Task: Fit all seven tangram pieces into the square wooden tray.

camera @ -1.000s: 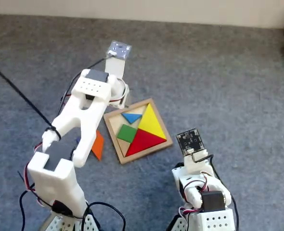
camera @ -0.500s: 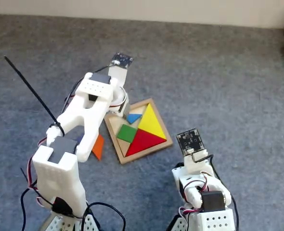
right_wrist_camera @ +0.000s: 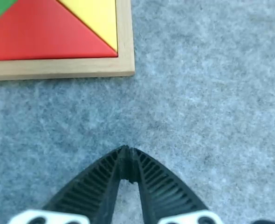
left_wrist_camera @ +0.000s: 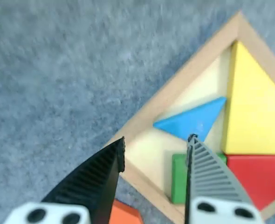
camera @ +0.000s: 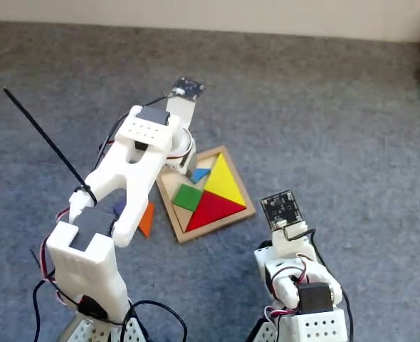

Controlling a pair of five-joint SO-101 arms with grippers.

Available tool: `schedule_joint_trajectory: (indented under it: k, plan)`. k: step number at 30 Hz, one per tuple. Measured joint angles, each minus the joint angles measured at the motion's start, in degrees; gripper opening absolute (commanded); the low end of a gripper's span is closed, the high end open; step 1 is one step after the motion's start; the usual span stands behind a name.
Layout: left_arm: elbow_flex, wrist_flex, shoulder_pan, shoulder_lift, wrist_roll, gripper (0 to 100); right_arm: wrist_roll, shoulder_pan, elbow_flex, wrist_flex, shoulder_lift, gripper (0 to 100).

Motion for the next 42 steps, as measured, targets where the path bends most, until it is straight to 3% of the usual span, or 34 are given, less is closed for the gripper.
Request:
schedule_joint_trajectory:
  k: [10, 20, 31, 42]
  plan:
    - [5.5, -14.1, -0.7, -0.1, 2.5, 22, 0.0, 0.0, 0.0, 0.0, 0.0, 0.5]
    - [11.4, -16.2, -1.0, -0.7, 1.4, 22, 0.0, 0.0, 0.0, 0.0, 0.0, 0.5]
    - [11.8, -11.9, 2.1, -4.0, 1.3, 20, 0.0, 0.0, 0.0, 0.0, 0.0, 0.5]
    - [11.8, -1.1, 0.6, -22.6, 4.0, 21, 0.0, 0.0, 0.0, 0.0, 0.0, 0.5]
